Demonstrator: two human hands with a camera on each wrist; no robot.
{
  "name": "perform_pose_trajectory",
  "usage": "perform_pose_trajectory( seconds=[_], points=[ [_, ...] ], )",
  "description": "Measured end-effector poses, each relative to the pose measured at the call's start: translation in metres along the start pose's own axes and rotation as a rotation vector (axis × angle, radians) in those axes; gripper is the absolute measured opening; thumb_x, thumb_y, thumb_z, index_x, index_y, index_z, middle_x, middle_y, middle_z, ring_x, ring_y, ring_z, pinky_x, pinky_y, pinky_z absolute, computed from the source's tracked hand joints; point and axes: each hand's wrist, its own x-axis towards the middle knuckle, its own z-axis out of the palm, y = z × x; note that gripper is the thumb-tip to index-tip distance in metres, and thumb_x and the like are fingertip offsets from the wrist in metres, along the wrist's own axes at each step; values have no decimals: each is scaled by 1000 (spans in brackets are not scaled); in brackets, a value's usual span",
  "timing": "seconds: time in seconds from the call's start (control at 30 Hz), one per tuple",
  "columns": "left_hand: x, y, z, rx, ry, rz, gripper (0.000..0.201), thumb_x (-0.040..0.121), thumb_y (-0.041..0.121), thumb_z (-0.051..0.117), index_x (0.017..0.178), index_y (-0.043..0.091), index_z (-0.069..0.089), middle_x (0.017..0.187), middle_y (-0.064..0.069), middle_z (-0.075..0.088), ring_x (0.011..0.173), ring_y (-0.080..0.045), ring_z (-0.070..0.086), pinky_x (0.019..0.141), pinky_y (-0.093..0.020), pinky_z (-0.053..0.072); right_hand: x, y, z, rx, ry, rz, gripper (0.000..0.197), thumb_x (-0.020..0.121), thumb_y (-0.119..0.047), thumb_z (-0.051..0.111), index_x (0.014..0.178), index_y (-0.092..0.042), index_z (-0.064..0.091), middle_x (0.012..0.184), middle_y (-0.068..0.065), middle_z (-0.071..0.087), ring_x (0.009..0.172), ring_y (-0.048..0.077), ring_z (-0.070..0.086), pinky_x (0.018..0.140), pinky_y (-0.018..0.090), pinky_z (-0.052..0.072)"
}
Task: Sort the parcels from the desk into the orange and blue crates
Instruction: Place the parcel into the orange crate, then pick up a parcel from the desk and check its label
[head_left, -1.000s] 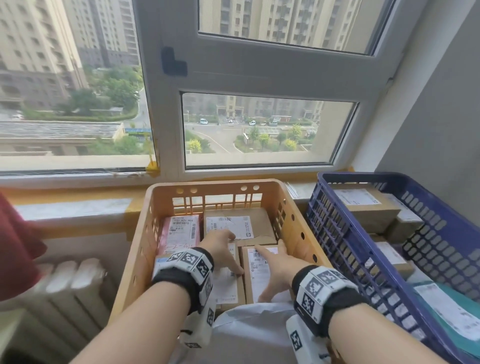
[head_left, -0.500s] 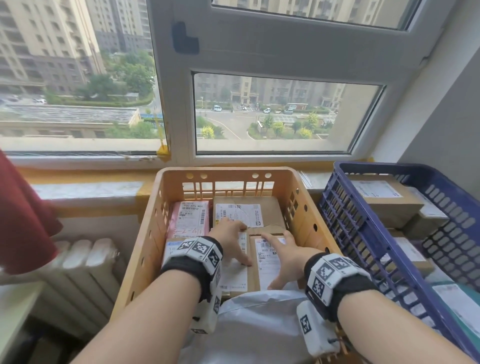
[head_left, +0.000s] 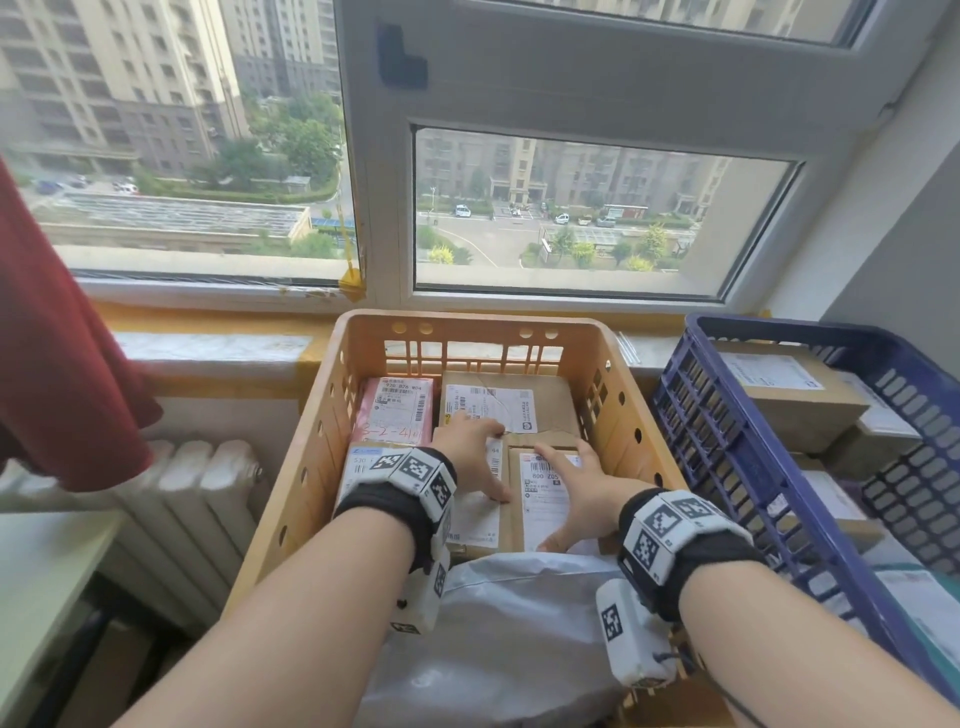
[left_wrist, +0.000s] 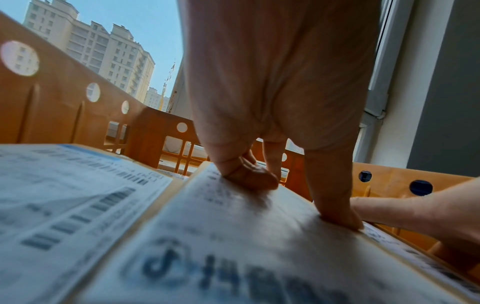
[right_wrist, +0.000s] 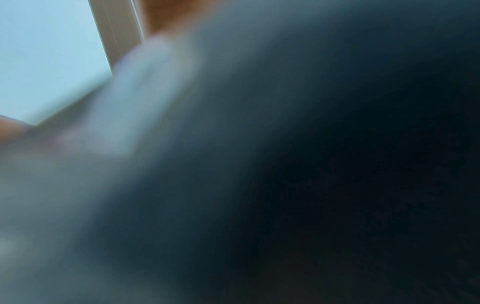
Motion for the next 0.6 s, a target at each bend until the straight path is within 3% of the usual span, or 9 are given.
perform_pose_trajectory(
  seconds=[0.33,0.47,0.6],
  points=[
    [-8,6,1,-60,40,-9,87,66,29,87,141,25,43,138,-8,43,119,-26,51,102,-44,46,-4,-3,-4,-51,13,-5,128,68,-48,86,152,-48,-11,161,3,-28,148,34,22,114,50,33],
    [-12,12,0,-89,76,5,72,70,16,84,134,22,53,133,-6,52,118,-25,53,100,-41,49,-14,-9,-16,-111,48,-62,119,73,-43,84,157,-35,1,166,6,0,146,29,29,113,44,36],
    [-18,17,0,-103,108,21,53,78,11,76,127,21,58,129,-4,56,115,-21,55,99,-36,49,-24,-14,-24,-122,117,-125,92,80,-39,79,154,-24,27,157,5,31,139,25,38,110,41,36]
  ],
)
